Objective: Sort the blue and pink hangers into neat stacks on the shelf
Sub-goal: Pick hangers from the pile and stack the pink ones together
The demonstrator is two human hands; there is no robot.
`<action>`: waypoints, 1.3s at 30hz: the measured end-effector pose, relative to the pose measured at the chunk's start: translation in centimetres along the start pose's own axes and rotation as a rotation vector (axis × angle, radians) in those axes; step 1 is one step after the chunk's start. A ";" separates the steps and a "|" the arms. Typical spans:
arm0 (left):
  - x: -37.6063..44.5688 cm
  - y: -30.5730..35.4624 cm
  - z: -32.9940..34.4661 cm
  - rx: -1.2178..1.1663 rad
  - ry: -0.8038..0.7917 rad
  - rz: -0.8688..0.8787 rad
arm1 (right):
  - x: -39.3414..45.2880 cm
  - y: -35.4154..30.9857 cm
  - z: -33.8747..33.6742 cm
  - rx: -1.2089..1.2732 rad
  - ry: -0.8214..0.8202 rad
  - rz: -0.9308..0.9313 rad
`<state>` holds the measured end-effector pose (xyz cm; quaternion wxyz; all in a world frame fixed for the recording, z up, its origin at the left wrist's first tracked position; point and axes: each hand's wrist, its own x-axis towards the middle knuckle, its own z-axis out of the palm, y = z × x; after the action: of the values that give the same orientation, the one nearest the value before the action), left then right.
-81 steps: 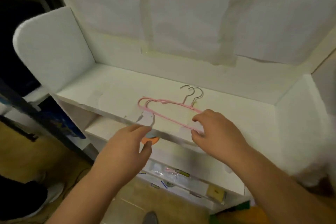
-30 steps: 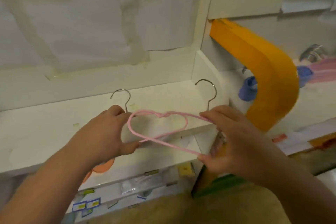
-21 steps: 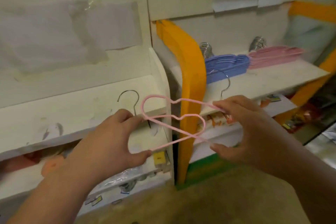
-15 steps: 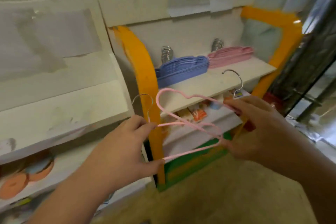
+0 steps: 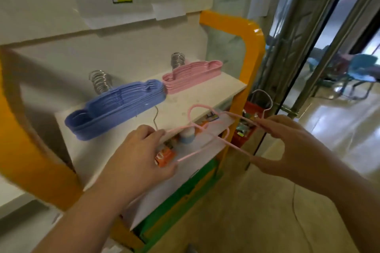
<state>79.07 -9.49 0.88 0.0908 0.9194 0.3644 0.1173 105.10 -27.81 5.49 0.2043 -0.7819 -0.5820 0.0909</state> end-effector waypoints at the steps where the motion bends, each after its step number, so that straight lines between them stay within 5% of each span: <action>1: 1.8 -0.2 0.4 -0.010 0.006 0.001 | 1.2 0.7 -0.1 -0.007 0.007 -0.001; 14: 22.5 -0.7 2.7 -0.009 0.072 -0.018 | 20.8 8.9 -2.3 0.000 0.002 -0.033; 25: 37.1 0.6 4.8 0.007 0.121 -0.155 | 37.1 12.9 -1.7 0.144 -0.036 -0.366; 39: 38.7 0.0 6.9 0.106 0.107 -0.243 | 44.6 13.0 -0.9 0.224 -0.164 -0.529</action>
<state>108.38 16.74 0.05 0.0362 0.8643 0.4831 0.1350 130.44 11.15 5.09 0.2583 -0.5659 -0.7663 0.1609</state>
